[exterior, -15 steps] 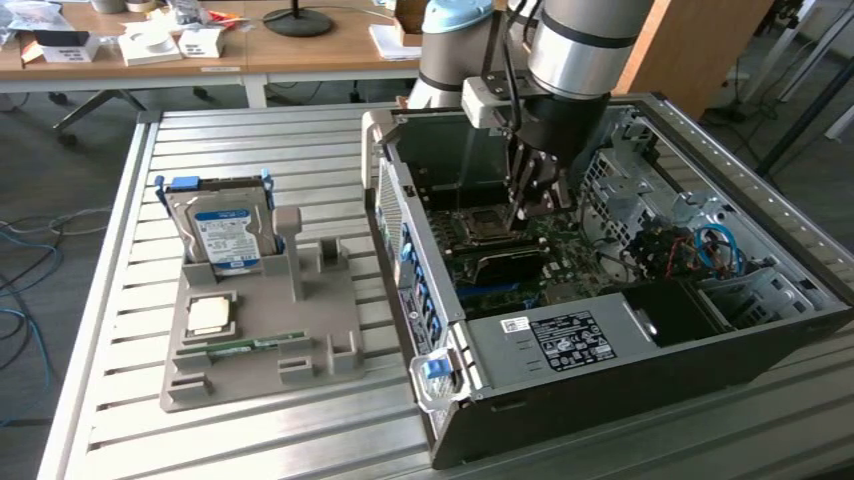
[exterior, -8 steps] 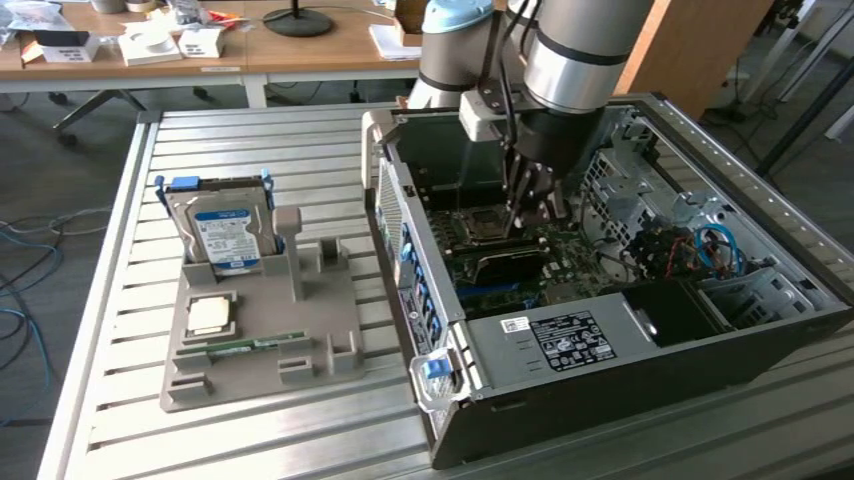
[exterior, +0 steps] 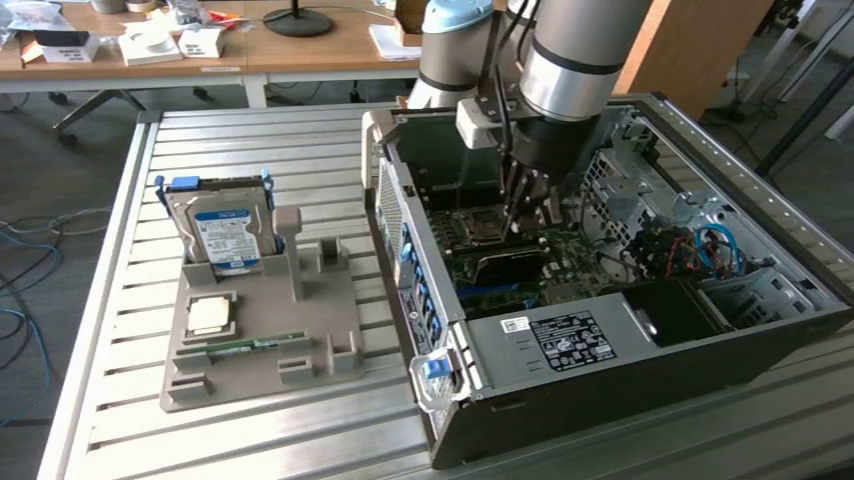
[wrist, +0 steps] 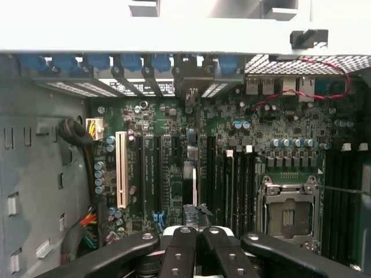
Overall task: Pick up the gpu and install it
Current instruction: 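Press down on the gpu until it lock into place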
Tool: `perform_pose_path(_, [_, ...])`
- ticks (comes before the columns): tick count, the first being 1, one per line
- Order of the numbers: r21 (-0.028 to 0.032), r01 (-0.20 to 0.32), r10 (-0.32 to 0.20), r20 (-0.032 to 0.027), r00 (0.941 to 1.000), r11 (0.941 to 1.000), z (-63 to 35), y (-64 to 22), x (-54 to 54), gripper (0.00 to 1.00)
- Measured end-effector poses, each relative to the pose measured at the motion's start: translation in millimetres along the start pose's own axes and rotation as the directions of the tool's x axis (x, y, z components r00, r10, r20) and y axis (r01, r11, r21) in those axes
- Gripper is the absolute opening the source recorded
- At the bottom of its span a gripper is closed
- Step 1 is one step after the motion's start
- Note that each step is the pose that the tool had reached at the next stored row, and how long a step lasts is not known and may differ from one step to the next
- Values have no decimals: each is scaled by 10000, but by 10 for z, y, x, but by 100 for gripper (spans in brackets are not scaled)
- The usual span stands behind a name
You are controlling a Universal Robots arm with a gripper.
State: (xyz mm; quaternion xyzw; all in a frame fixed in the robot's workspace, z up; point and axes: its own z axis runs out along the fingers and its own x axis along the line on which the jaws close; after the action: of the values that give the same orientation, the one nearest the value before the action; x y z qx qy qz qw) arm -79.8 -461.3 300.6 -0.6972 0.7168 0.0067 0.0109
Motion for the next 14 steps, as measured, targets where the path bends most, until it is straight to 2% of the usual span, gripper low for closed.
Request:
perform_pose_path(8, [1, -1, 1, 1, 10000, 10000, 50, 76, -43, 11])
perform_pose_path(14, [-1, 0, 0, 0, 10000, 10000, 144, 87, -59, 11])
